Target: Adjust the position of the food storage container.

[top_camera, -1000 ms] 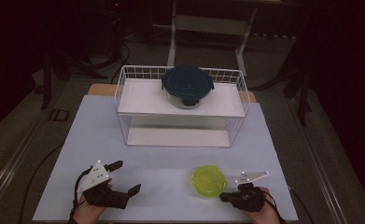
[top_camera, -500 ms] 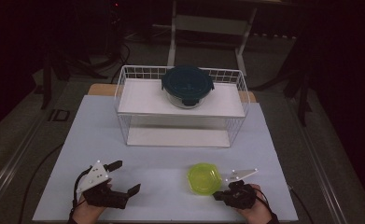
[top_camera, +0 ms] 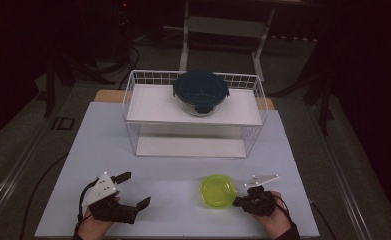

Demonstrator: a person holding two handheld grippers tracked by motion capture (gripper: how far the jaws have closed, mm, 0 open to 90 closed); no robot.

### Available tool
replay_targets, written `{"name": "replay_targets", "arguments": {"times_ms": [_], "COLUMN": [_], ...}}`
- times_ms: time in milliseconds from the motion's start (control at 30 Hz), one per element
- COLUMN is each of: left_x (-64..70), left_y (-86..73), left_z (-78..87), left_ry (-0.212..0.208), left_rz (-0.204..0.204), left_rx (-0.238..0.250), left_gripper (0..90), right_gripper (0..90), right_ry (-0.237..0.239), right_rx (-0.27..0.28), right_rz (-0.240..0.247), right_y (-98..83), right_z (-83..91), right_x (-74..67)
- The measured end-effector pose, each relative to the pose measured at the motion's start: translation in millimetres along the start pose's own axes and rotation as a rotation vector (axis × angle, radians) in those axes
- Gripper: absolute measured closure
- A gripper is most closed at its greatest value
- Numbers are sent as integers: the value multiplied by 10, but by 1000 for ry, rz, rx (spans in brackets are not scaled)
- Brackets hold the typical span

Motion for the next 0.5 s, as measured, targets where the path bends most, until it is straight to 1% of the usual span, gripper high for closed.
{"name": "replay_targets", "arguments": {"times_ms": [133,200,267,400,500], "left_x": [-2,-2,0,1,1], "left_y": [-2,-3,-3,-8,-9], "left_z": [4,4,4,2,0], "left_ry": [0,-1,-1,-2,-3], "left_rz": [-1,-1,-2,-5,-5], "left_rx": [-1,0,-1,-5,-6], "left_gripper": [0,0,0,0,0], "right_gripper": [900,900,900,900,900], "right_ry": [24,21,32,25,5], "right_rx": [0,-2,0,-2,-5], "right_rz": [5,11,11,22,21], "right_y": [56,70,112,143,153], "right_z": [-47,-57,-84,-118,-138], "right_x": [-65,-72,-94,-114,-78]}}
Point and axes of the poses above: each handheld gripper's, and its own axes: z roughly backward along the jaws, y roughly out of its top, x roughly to its right, the point moved 4 cm from there along -z, roughly forward along the jaws, and after that the axes turned 4 degrees about -y, right-handed, at the moved point
